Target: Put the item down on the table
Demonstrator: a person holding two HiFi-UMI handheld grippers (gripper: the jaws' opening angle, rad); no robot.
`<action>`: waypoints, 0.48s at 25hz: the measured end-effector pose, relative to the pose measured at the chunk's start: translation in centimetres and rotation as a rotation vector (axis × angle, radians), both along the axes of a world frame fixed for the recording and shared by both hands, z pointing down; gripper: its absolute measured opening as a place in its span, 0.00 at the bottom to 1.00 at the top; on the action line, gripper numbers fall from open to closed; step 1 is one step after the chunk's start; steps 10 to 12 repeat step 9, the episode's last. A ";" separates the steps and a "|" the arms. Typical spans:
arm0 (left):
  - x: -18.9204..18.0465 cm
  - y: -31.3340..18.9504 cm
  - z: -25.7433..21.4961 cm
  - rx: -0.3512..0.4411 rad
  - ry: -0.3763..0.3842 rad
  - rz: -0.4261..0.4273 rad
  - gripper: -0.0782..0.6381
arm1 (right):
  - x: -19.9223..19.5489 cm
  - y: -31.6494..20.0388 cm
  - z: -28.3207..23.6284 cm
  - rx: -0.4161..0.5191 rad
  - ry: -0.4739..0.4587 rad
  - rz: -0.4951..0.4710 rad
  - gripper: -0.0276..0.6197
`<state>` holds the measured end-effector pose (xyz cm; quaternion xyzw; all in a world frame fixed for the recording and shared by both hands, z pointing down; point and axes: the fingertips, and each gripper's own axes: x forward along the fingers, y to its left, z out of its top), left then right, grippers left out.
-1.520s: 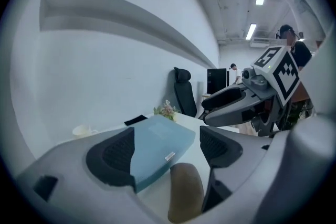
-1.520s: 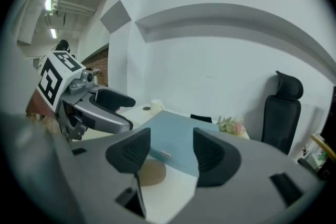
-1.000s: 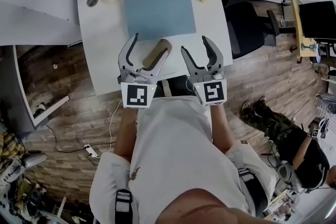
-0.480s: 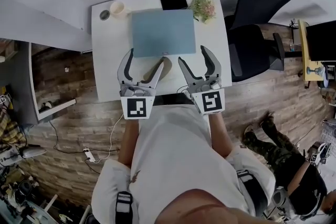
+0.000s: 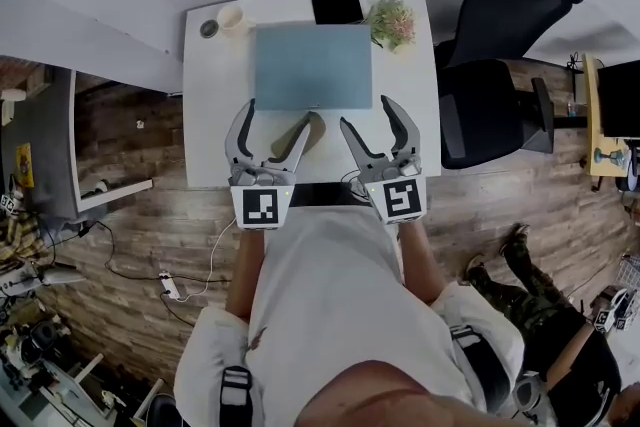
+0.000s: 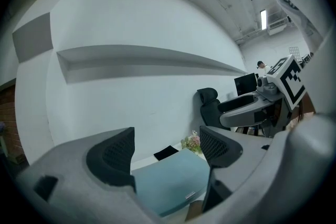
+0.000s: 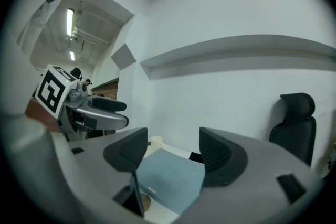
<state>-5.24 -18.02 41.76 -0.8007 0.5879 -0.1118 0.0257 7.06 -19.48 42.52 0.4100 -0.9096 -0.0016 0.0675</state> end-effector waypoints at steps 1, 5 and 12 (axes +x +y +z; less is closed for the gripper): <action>0.2 0.2 0.1 -0.003 0.001 -0.006 0.65 | 0.2 0.2 0.1 -0.003 -0.001 -0.005 0.50; 1.0 0.7 0.2 -0.008 -0.030 -0.003 0.65 | 0.9 0.6 0.3 -0.007 -0.013 -0.013 0.50; 1.8 0.6 0.3 -0.016 -0.027 -0.004 0.65 | 1.6 0.4 0.4 -0.010 -0.014 -0.013 0.50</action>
